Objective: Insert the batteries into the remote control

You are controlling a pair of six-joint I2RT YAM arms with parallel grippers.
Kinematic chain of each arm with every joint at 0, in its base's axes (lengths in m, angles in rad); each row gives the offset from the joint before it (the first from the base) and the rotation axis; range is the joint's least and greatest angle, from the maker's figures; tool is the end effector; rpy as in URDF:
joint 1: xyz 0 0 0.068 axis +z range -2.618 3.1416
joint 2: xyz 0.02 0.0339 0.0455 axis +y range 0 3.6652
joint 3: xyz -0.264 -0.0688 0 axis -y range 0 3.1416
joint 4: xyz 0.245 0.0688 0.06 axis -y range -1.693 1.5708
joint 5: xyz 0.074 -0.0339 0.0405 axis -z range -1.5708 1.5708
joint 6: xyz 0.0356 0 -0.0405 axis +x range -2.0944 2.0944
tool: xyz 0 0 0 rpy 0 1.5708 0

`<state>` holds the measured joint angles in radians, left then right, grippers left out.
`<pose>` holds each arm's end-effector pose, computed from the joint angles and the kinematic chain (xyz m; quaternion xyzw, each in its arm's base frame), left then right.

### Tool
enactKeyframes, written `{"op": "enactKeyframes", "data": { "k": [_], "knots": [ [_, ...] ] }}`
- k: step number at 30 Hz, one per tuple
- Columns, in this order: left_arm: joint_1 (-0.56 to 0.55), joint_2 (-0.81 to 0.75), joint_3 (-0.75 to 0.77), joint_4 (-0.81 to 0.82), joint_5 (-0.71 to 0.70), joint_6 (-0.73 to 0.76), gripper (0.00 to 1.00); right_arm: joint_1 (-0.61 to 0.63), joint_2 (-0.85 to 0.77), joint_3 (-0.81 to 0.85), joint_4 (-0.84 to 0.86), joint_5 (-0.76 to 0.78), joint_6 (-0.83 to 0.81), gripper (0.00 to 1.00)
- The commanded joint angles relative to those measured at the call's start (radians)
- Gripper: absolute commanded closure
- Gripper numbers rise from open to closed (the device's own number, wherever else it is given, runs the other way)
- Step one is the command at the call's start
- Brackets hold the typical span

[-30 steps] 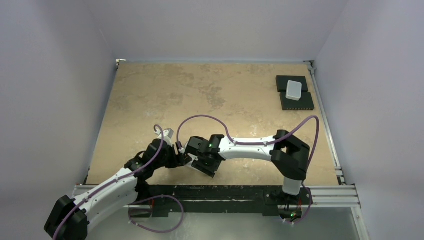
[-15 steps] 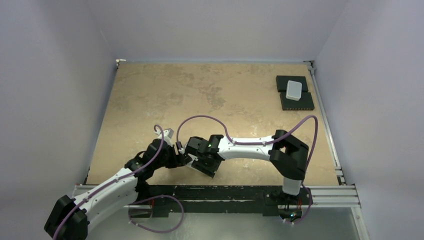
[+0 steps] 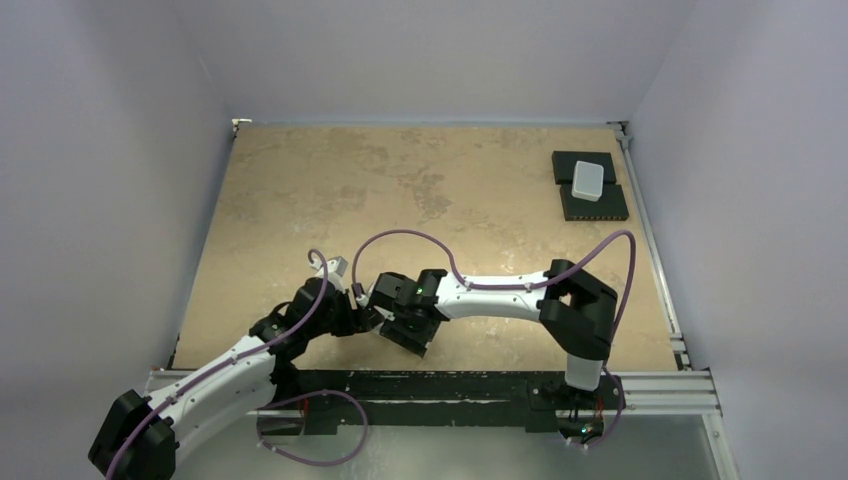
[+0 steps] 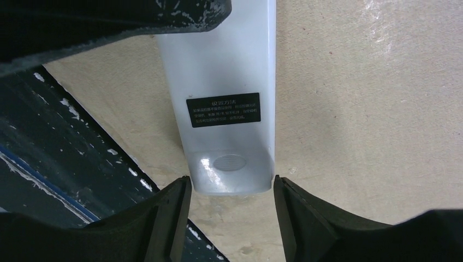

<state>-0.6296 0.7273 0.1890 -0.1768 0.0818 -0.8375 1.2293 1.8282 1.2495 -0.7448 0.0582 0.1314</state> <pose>0.1168 -0.0887 0.1431 -0.0775 0.9060 -0.3052 0.2830 0.1198 0.3309 0.1788 -0.5145 0.8481 0.0551 0.1140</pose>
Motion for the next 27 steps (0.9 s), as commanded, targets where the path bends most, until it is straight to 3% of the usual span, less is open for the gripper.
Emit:
{"op": "enactKeyframes", "data": {
  "k": [1, 3, 5, 6, 21, 27],
  "knots": [
    [0.0, 0.011, 0.015, -0.023, -0.001, 0.007, 0.36, -0.002, -0.018, 0.03, 0.024, 0.0, 0.013, 0.35],
    [0.0, 0.011, 0.015, -0.023, -0.001, 0.008, 0.36, -0.002, -0.019, 0.032, 0.023, 0.004, 0.014, 0.32],
    [0.0, 0.011, 0.015, -0.023, -0.001, 0.008, 0.36, -0.003, -0.023, 0.035, 0.019, 0.009, 0.016, 0.03],
    [-0.001, 0.011, 0.015, -0.024, -0.001, 0.008, 0.36, -0.003, -0.027, 0.037, 0.016, 0.011, 0.016, 0.01],
    [-0.001, 0.027, 0.013, -0.014, 0.005, 0.01, 0.37, -0.005, -0.211, -0.026, 0.037, 0.157, 0.102, 0.01],
    [-0.001, 0.055, 0.013, 0.009, 0.022, 0.015, 0.39, -0.039, -0.323, -0.102, 0.07, 0.249, 0.252, 0.01]
  ]
}}
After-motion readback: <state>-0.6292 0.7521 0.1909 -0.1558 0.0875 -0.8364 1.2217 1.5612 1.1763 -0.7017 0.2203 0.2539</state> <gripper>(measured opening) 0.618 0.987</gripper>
